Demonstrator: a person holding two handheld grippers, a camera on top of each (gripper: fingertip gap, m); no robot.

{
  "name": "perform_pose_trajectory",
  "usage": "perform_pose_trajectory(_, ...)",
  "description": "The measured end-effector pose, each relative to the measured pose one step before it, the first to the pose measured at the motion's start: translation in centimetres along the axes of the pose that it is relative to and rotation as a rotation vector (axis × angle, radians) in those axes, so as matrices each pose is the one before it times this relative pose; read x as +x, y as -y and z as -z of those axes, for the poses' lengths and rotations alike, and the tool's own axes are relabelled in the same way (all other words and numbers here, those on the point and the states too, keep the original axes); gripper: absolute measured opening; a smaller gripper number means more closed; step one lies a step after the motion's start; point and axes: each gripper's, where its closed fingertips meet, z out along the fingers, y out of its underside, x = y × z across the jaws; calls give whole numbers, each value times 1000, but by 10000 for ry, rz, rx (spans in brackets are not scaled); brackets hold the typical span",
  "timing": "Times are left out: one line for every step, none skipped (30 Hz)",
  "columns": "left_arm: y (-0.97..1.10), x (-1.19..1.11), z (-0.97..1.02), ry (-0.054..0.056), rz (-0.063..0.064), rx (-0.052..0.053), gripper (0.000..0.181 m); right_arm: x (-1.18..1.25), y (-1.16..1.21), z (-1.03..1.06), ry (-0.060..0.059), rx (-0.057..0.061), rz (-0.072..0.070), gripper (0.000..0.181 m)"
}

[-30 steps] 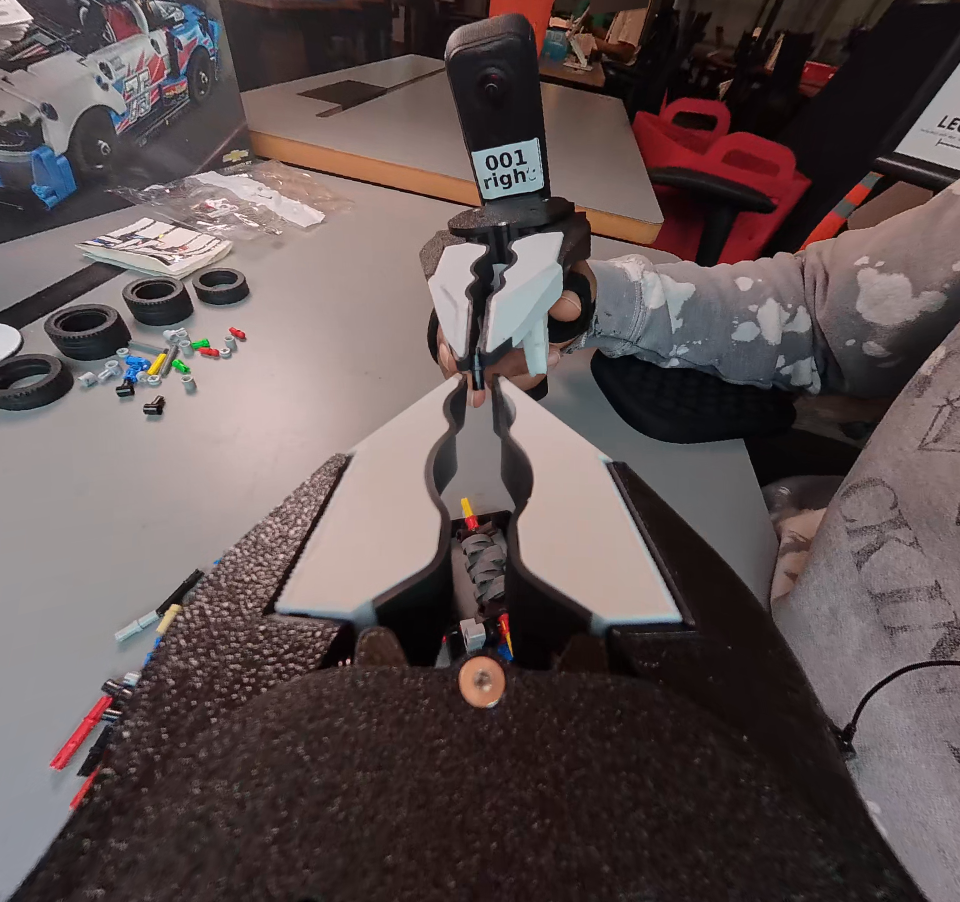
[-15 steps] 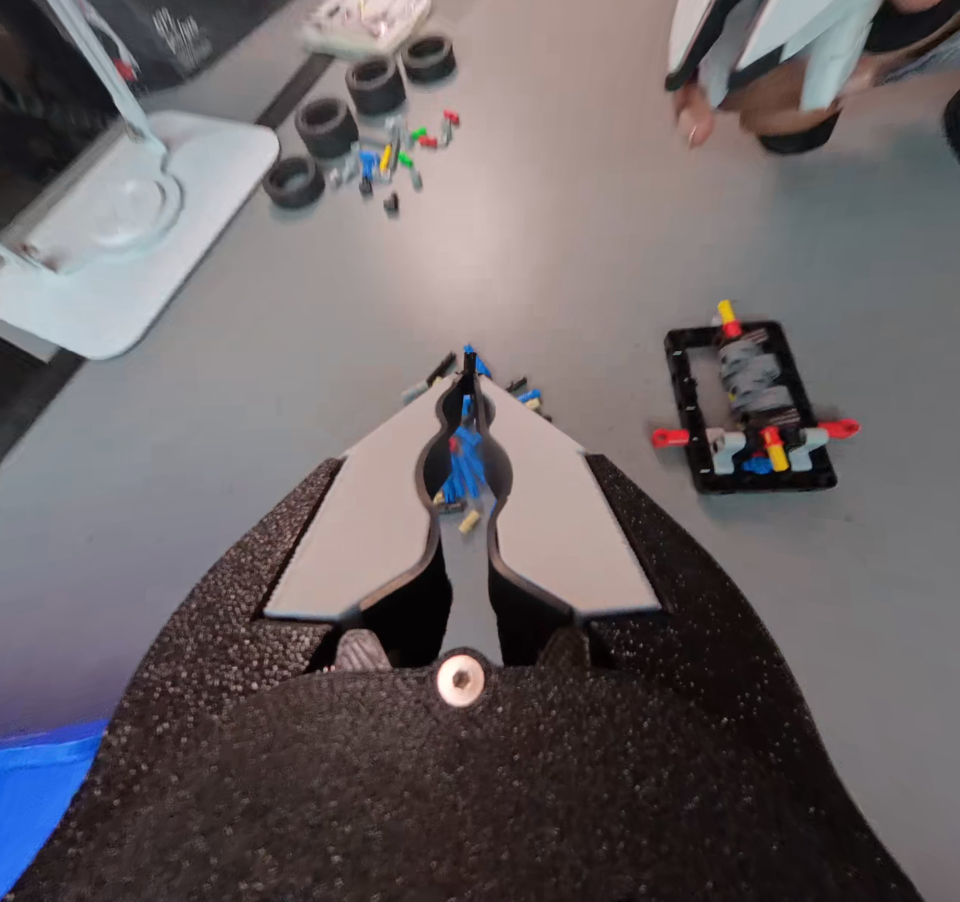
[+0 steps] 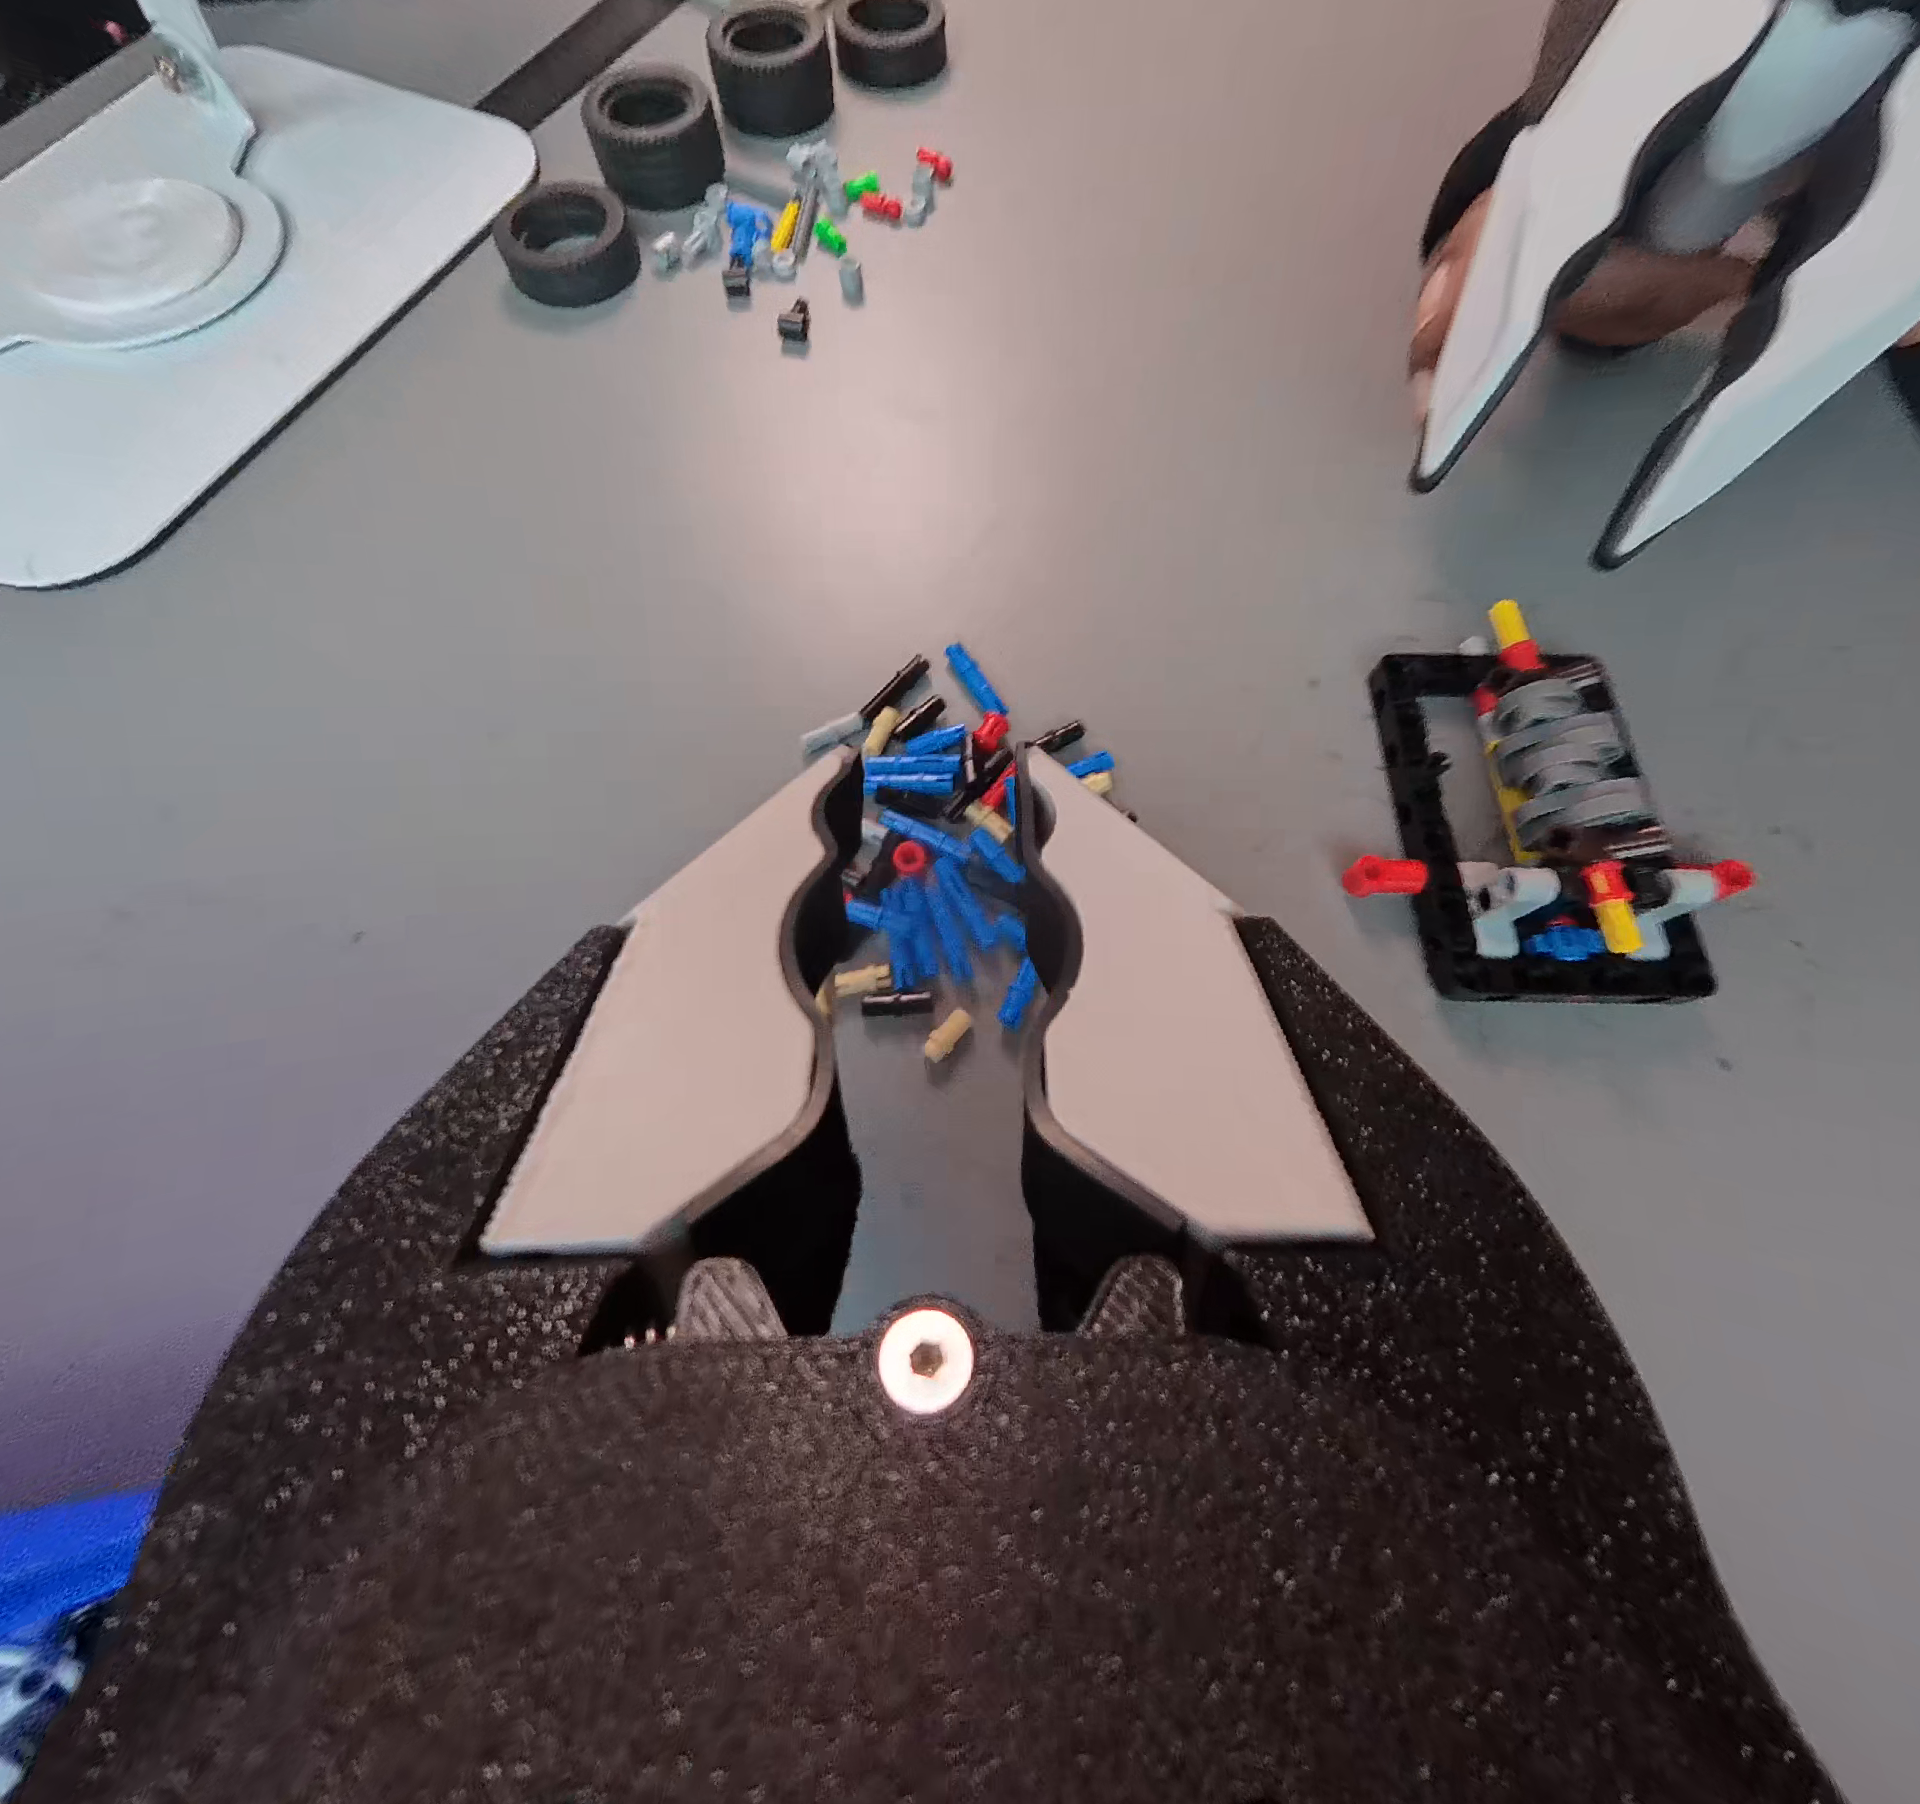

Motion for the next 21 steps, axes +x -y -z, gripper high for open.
perform_pose_trajectory(763,523,489,-366,140,415,32,-177,-166,-43,55,-115,97,36)
perform_pose_trajectory(673,344,464,-233,136,357,37,-216,-129,-45,45,-111,139,40)
perform_pose_trajectory(532,185,456,-117,108,277,43,-205,-50,-43,14,-79,176,44)
perform_pose_trajectory(404,243,473,-133,50,188,49,-237,2,-63,22,-66,180,46)
perform_pose_trajectory(245,309,489,-147,3,87,55,-252,39,-74,21,-64,155,47)
perform_pose_trajectory(28,348,496,-154,-46,-37,58,-325,-2,-127,67,-104,139,48)
perform_pose_trajectory(-199,452,507,-193,-100,-163,60,-414,1,-150,125,-97,116,48)
perform_pose_trajectory(-458,673,473,-300,-166,-282,60,-333,-19,-195,91,-99,78,49)
perform_pose_trajectory(-734,889,383,-404,-211,-397,58,-240,-130,-230,41,-165,82,50)
perform_pose_trajectory(-973,866,221,-359,-205,-492,57,-161,-229,-283,-9,-229,149,50)
perform_pose_trajectory(-1193,738,35,-267,-176,-581,56,-150,-296,-345,-14,-273,199,51)
perform_pose_trajectory(-1292,534,-191,-155,-108,-638,54,-113,-299,-399,-14,-271,184,50)
perform_pose_trajectory(-1198,256,-391,-18,-42,-610,52,-154,-405,-431,50,-339,155,44)
perform_pose_trajectory(-935,241,-504,-31,-77,-502,49,-96,-478,-425,31,-376,142,38)
perform_pose_trajectory(-586,283,-538,-67,-153,-355,47,-7,-403,-343,-10,-308,138,33)
perform_pose_trajectory(-279,153,-493,4,-171,-229,45,-15,-154,-175,-1,-121,110,27)
perform_pose_trajectory(-96,107,-452,13,-131,-168,42,-146,94,36,113,40,8,26)
perform_pose_trajectory(-109,69,-448,9,-112,-167,40,6,-115,168,56,-70,-70,26)
perform_pose_trajectory(-231,-133,-424,127,-129,-204,35,215,-278,311,-64,-134,-25,26)
perform_pose_trajectory(-347,-211,-390,167,-123,-232,34,358,-366,462,-168,-120,11,26)
perform_pose_trajectory(-198,-61,-305,47,-90,-117,32,482,-428,605,-216,-106,-21,26)
